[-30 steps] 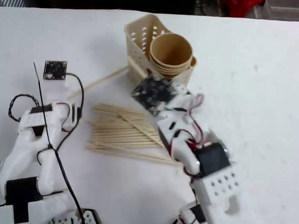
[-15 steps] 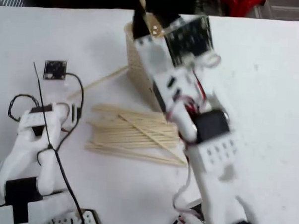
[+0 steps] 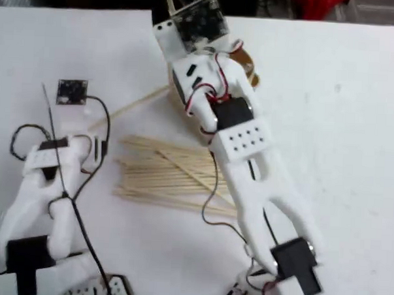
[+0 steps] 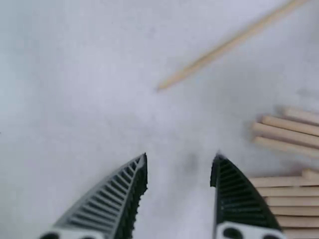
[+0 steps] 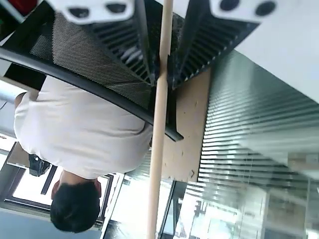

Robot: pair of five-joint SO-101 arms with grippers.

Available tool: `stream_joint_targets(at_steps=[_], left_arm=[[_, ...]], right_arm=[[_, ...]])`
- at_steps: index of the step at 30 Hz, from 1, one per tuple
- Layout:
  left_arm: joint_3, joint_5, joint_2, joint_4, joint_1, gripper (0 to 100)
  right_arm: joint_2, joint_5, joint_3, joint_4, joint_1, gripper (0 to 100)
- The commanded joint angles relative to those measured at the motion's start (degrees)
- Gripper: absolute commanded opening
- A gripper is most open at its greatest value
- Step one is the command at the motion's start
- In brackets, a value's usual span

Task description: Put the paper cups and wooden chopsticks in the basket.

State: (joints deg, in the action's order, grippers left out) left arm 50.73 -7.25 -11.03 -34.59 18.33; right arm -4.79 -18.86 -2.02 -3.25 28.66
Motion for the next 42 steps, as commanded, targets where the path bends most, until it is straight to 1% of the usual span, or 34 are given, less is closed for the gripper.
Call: stream_joint_targets(at_steps=[1,7,12,17,21,23,26,28,30,35,39,42], left_arm=[[-2.1,0.1,-0.2,-0.3,-0.7,22],[-2.1,0.1,-0.3,-0.3,-0.7,22],[-2.1,0.1,-0.3,-0.3,-0.7,22],[-2.1,0.1,-0.3,-0.3,-0.7,22],[-2.1,0.1,-0.3,-0.2,-0.7,22],[-2.1,0.1,-0.3,-0.2,-0.7,22],[-2.1,0.1,-0.3,-0.2,-0.7,22],[-2.1,0.1,-0.3,-0.2,-0.7,22],[-2.1,0.1,-0.3,-0.3,-0.7,22],[-2.1,0.1,-0.3,-0.3,-0.7,22],[-2.1,0.1,-0.2,-0.2,-0.7,22],[-2.1,0.1,-0.2,-0.1,-0.7,22]], right_arm=[[-0.5,-5.9,3.4,3.1,0.3,1.7],[-2.4,-6.2,3.4,1.3,0.3,1.7],[-11.4,-5.9,3.4,-4.6,0.3,1.7],[-18.8,-5.8,3.4,-8.2,0.2,1.7],[-25.2,-5.6,3.4,-12.6,-3.2,1.7],[-27.6,-1.5,3.3,-13.9,-7.9,1.7],[-27.9,10.4,3.3,-14.0,-16.3,1.7],[-26.2,17.4,3.0,-13.8,-19.7,1.7],[-22.7,21.4,3.6,-13.4,-20.9,1.7],[-9.2,22.7,9.5,-9.7,-20.9,1.7],[2.9,22.7,19.0,-9.8,-20.8,1.7],[10.5,22.7,26.2,-11.7,-19.0,1.7]])
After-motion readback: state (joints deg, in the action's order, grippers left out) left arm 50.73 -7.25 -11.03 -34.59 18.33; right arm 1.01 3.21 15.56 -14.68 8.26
